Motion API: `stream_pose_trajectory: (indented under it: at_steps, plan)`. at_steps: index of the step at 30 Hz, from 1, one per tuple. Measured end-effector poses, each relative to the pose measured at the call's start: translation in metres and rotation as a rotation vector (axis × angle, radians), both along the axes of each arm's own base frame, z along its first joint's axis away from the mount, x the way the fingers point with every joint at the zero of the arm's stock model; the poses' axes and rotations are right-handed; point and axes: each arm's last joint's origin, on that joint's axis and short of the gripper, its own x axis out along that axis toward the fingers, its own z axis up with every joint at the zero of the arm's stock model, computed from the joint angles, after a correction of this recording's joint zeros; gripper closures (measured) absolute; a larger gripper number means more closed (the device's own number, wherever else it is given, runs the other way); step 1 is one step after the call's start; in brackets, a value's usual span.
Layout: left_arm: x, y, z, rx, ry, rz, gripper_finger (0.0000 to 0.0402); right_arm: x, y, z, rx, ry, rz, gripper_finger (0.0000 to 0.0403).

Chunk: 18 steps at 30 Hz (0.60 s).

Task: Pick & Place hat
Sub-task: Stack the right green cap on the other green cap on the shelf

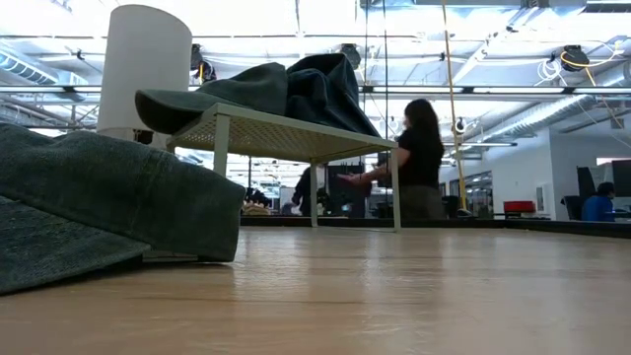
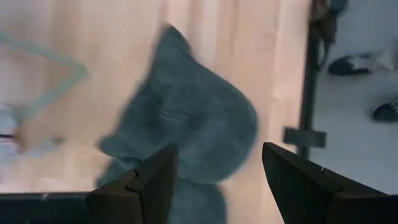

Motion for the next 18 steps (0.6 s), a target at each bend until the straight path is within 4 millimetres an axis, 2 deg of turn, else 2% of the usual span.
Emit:
stream_pose_trajectory:
  at_steps: [8,18]
  plan:
    - [-0.008,-0.051,-0.056,0.11,0.124,-0.071,0.0163,0.006,0.0,-0.002,0.079,-0.003,-0.106,0.0247]
    - [-0.029,-0.093,-0.11,0.295,0.113,-0.154,0.0163,0.016,0.002,-0.008,0.062,0.021,-0.16,0.0247]
